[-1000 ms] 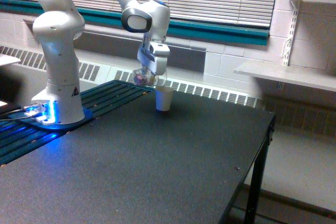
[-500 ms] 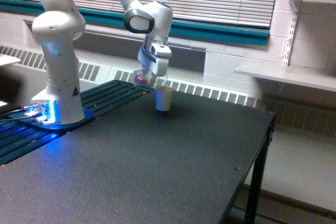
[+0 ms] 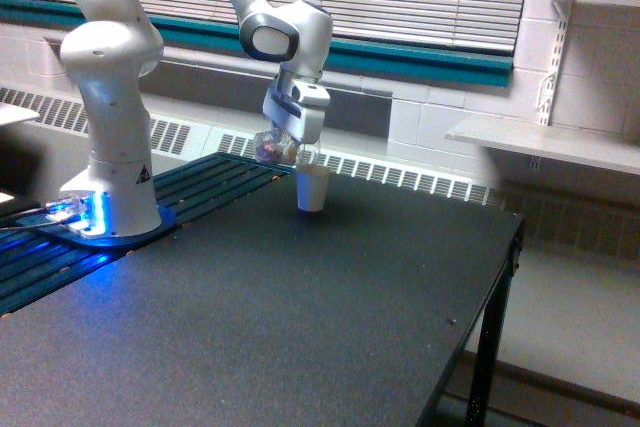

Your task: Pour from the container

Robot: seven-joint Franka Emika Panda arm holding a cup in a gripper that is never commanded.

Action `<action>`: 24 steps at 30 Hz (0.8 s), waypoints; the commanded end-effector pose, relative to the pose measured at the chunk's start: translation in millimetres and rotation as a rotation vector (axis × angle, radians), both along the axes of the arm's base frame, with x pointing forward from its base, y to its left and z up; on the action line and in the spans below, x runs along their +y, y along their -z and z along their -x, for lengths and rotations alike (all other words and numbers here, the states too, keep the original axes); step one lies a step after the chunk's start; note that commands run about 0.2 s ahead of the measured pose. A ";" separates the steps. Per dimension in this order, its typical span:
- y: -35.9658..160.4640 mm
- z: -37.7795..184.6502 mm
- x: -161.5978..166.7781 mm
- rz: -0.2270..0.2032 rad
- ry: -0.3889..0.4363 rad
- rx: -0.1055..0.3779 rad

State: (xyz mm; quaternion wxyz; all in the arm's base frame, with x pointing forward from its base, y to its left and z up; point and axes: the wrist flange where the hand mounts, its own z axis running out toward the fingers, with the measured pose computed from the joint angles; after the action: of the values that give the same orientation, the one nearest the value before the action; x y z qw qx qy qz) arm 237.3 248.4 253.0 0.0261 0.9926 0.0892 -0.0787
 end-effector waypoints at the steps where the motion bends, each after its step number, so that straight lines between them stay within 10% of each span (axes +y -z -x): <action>1: 1.4 1.5 -1.2 0.011 -0.012 0.022; 24: -1.0 -6.8 -0.4 0.016 -0.016 0.024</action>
State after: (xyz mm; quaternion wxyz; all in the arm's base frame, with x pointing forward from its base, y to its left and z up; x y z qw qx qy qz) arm 242.4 247.8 253.0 0.0329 0.9913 0.0918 -0.0881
